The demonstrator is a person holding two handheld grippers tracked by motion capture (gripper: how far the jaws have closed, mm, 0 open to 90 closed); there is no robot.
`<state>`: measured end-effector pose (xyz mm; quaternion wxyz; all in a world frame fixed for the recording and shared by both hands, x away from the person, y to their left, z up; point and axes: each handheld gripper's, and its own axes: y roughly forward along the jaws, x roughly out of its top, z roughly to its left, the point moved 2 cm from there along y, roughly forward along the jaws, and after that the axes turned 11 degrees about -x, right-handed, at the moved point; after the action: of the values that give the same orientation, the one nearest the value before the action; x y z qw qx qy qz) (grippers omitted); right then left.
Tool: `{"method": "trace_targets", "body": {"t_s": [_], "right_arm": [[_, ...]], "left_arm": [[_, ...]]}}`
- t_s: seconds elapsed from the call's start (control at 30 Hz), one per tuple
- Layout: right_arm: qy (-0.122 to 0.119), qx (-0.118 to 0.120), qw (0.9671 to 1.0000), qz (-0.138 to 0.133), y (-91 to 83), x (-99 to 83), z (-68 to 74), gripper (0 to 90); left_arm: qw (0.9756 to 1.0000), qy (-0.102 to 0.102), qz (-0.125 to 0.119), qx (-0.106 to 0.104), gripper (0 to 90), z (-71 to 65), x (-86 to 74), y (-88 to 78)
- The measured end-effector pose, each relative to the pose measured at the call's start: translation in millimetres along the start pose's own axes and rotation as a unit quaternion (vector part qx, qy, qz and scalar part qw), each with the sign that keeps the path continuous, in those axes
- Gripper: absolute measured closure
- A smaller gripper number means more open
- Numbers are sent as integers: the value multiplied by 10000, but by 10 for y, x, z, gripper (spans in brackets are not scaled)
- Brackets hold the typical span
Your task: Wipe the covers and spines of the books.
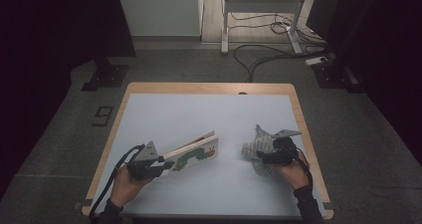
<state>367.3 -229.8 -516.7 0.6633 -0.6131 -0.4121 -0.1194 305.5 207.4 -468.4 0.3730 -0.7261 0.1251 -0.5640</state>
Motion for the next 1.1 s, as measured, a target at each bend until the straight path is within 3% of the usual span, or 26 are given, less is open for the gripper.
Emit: {"method": "trace_targets", "body": {"t_s": [0.13, 0.27, 0.47, 0.6, 0.8, 1.1], "right_arm": [[-63, 31, 9998, 171, 106, -56, 38, 152], [-250, -126, 9994, 191, 149, -109, 73, 205], [-419, -447, 9980, 135, 68, -137, 111, 505], [-593, -627, 9962, 152, 36, -134, 149, 605], [-516, -458, 9976, 43, -40, -91, 126, 628], [-487, -338, 9975, -383, -521, 143, 82, 626]], "left_arm": [[10000, 10, -1, 0, 703, -4, -1, 1], [10000, 17, 0, -7, 704, -5, -1, 1], [10000, 31, 6, -7, 704, -7, -3, 3], [10000, 23, -3, -16, 704, -3, -4, 5], [10000, 12, -1, -34, 704, 7, -3, 6], [10000, 11, 5, -34, 703, 12, -3, 7]]}}
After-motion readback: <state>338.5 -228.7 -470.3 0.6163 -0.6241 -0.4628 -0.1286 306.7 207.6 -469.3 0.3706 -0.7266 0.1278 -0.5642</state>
